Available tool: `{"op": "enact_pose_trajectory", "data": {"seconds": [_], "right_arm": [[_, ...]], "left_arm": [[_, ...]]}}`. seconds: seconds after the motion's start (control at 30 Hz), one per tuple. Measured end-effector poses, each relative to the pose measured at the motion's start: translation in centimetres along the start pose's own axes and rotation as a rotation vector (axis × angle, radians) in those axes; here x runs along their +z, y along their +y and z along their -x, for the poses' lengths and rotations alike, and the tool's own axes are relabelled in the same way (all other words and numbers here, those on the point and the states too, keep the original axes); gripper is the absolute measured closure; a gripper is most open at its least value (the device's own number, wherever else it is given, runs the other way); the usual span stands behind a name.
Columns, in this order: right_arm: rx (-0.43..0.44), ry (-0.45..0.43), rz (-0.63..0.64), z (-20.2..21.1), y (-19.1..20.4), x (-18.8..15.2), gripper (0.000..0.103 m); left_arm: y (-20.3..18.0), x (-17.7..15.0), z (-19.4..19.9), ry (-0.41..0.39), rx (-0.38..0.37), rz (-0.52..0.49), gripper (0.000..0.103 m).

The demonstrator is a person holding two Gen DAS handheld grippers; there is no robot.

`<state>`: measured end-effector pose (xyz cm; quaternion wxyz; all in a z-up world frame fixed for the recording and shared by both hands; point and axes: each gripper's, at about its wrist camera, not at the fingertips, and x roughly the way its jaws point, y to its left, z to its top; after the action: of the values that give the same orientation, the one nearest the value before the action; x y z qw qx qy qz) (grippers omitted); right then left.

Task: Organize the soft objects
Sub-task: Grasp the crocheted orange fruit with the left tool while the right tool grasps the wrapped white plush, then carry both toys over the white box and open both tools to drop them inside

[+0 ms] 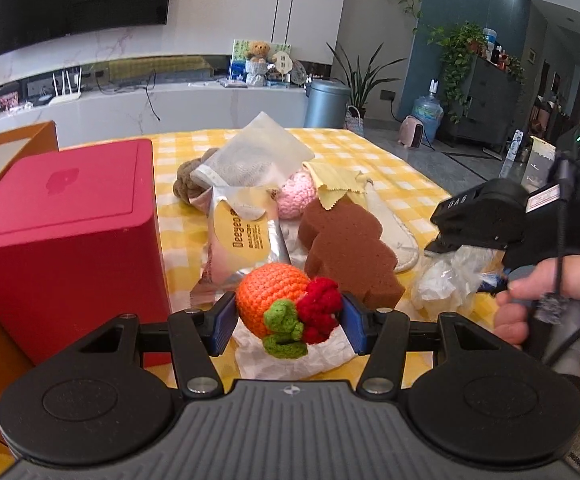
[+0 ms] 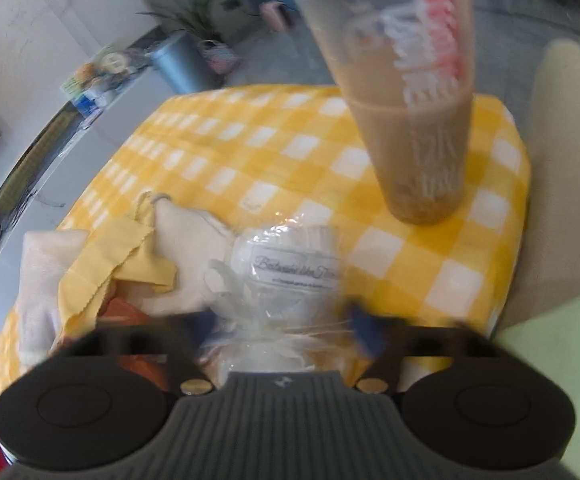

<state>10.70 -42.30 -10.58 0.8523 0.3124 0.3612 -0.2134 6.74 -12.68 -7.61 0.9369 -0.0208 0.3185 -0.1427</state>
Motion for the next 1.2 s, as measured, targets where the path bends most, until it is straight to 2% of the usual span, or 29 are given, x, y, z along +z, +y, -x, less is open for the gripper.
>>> {"op": "enact_pose_trajectory", "data": {"seconds": [0.1,0.3,0.57,0.77,0.9,1.03,1.2], "right_arm": [[0.017,-0.039,0.039,1.0,0.1,0.0,0.054],[0.085,-0.093,-0.007,3.3,-0.7,0.6,0.054],[0.317,-0.150,0.037,8.1,0.2,0.2,0.054],[0.550,-0.102,0.071,10.9,2.3,-1.1,0.054],[0.700,-0.057,0.108,13.4,4.7,-2.9,0.054],[0.811,-0.005,0.177,16.0,8.4,-5.4,0.054],[0.876,0.067,0.274,18.7,13.4,-9.4,0.054]], "left_arm": [[0.2,0.1,0.2,-0.003,-0.006,0.008,0.041],[-0.1,0.9,1.7,-0.040,-0.014,0.002,0.041],[0.4,3.6,6.6,-0.136,0.002,0.024,0.041],[3.1,6.3,12.9,-0.265,0.048,0.064,0.041],[5.0,7.9,17.7,-0.343,0.155,0.059,0.041],[7.3,8.8,20.9,-0.312,0.246,0.048,0.041],[10.9,8.0,22.8,-0.280,0.303,0.086,0.041]]}}
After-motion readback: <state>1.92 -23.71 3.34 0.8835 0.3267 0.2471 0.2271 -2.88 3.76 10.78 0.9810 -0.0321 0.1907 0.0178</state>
